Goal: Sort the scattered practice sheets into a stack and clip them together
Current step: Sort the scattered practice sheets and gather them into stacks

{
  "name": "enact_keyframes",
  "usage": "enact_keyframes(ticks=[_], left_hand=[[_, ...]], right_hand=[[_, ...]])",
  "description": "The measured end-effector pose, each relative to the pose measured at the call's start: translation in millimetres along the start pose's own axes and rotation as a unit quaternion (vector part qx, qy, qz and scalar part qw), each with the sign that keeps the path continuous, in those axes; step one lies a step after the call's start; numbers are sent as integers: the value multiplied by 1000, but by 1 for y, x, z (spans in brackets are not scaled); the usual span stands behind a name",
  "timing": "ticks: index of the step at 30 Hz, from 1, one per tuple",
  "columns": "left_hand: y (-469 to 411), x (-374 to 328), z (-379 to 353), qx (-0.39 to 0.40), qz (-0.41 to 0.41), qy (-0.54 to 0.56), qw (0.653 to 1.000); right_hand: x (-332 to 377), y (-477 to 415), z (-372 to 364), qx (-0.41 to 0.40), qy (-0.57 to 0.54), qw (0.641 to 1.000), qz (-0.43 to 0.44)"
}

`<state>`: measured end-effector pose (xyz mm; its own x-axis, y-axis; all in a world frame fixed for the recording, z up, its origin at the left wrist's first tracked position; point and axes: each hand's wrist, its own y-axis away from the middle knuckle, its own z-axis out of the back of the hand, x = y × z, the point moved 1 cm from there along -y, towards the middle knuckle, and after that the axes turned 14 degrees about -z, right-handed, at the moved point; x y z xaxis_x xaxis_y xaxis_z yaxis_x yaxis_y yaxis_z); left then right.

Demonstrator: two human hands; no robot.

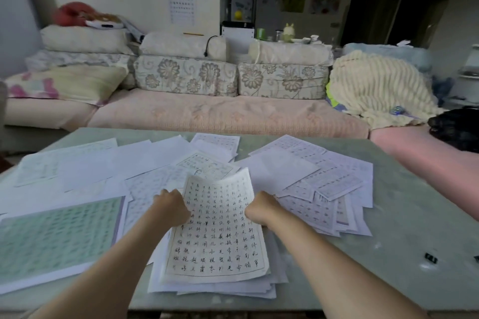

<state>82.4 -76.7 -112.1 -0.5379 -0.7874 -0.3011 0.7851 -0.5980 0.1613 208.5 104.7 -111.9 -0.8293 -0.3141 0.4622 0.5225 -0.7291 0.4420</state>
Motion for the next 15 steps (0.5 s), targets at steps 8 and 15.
enact_keyframes(ticks=[8,15], left_hand=[[1,19,-5,-11,31,85,996],[-19,-26,8,-128,-124,42,983]], right_hand=[[2,-10,-7,-18,22,1000,3],[-19,-41,43,-116,55,990,62]])
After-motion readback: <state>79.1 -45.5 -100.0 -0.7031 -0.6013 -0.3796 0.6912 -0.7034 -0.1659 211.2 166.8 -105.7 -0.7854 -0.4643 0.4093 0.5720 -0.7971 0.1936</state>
